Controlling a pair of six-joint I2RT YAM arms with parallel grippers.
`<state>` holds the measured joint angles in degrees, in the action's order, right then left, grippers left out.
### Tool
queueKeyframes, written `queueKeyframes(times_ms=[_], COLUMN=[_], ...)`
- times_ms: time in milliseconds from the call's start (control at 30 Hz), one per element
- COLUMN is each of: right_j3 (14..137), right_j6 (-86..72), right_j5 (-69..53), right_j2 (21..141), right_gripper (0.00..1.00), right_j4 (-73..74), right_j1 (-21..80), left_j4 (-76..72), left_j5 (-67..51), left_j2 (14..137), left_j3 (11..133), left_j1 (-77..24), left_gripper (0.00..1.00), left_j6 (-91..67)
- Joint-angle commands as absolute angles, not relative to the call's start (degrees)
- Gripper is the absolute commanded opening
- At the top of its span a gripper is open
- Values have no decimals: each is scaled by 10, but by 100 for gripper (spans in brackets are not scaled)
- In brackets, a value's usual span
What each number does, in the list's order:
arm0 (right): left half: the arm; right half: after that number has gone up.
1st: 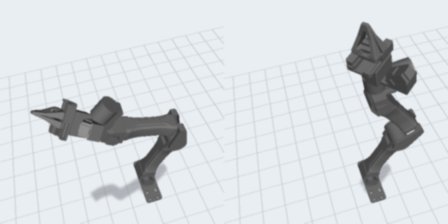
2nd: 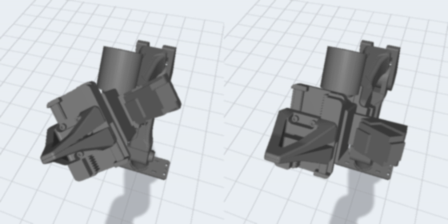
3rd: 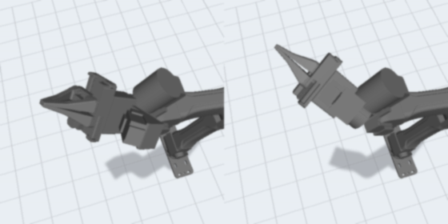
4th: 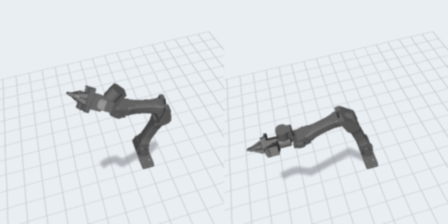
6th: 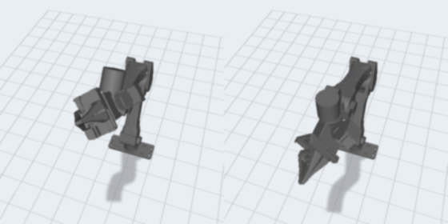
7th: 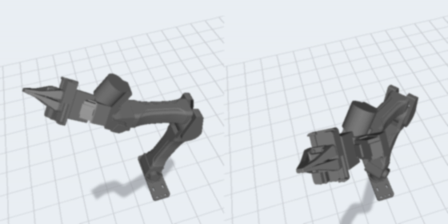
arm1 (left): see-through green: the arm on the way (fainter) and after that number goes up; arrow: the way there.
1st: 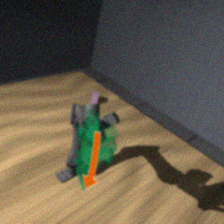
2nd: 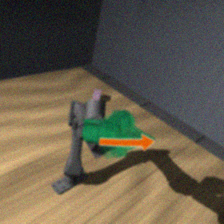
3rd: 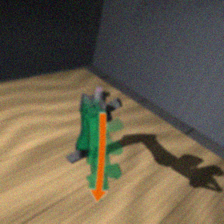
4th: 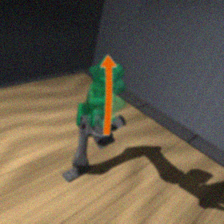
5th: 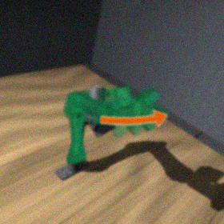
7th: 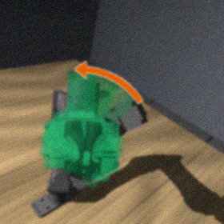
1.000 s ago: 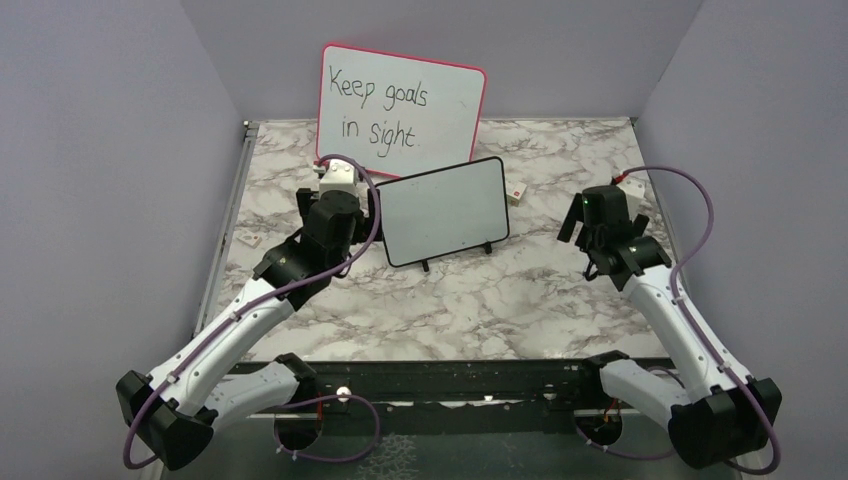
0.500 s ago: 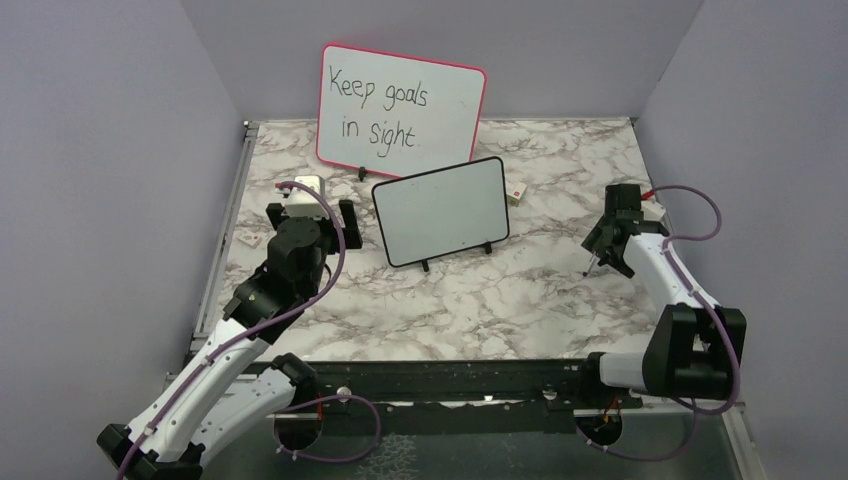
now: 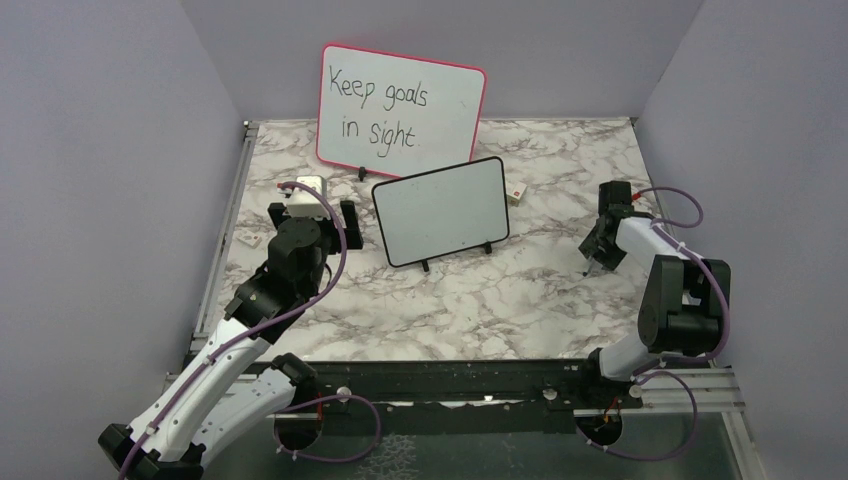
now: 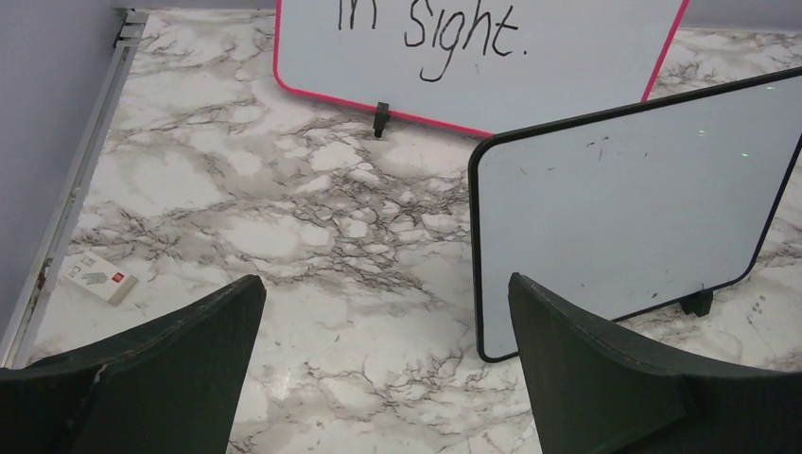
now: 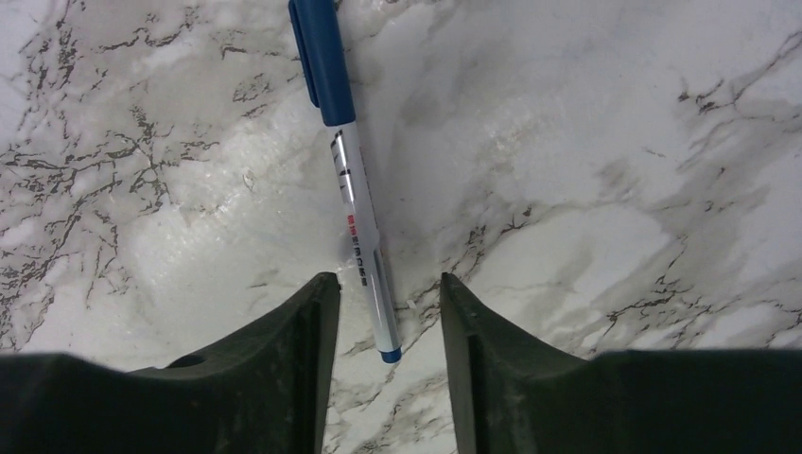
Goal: Write a sentence on the whiteboard
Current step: Open the whiteboard marker at the center of the board.
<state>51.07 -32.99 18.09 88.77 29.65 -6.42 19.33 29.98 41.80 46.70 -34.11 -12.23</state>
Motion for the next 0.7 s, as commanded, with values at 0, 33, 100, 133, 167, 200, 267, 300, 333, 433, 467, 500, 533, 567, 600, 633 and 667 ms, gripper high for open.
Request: queueKeyframes(times_ms=[0, 33, 100, 133, 167, 200, 267, 300, 333, 433, 467, 500, 533, 567, 600, 633, 667], right_j3=[531, 531, 529, 527, 525, 524, 520, 518, 517, 512, 509, 508, 506, 506, 506, 507, 506], right_j6=[-325, -324, -323, -323, -321, -320, -319, -318, -317, -316, -316, -315, -313, -310, -308, -305, -302], right_j5=[165, 164, 164, 163, 160, 157, 156, 154, 152, 147, 144, 143, 141, 139, 137, 135, 133], right_j2=[906, 909, 915, 917, 920, 922, 926, 927, 928, 932, 933, 933, 934, 933, 932, 930, 927], right_gripper=[43, 42, 41, 40, 39, 37, 34, 33, 32, 28, 26, 24, 23, 20, 16, 13, 9], right_j4=[277, 276, 273, 271, 269, 266, 263, 261, 259, 257, 256, 254, 253, 252, 252, 253, 252], right_j1=[-68, -69, -70, -71, -72, -72, -74, -74, -75, -75, -75, -75, -76, -75, -75, -75, -75], left_j4=[175, 174, 173, 173, 173, 172, 171, 170, 169, 167, 166, 165, 164, 164, 163, 163, 163], left_j5=[269, 266, 262, 260, 257, 253, 249, 247, 244, 235, 229, 222, 216, 213, 209, 204, 198], left_j2=[416, 417, 418, 418, 419, 419, 420, 420, 420, 423, 424, 424, 426, 427, 430, 432, 436], left_j3=[459, 458, 457, 457, 457, 457, 455, 453, 452, 450, 448, 447, 447, 447, 446, 446, 446], left_j1=[-337, -336, -335, -334, -335, -334, -333, -333, -332, -330, -329, -329, -327, -328, -327, -327, -326], left_gripper=[99, 99, 99, 99, 99, 99, 99, 99, 99, 99, 99, 99, 99, 99, 99, 99, 99], left_j6=[-105, -104, -103, -103, -102, -100, -95, -94, -93, -90, -88, -85, -84, -84, -84, -84, -82])
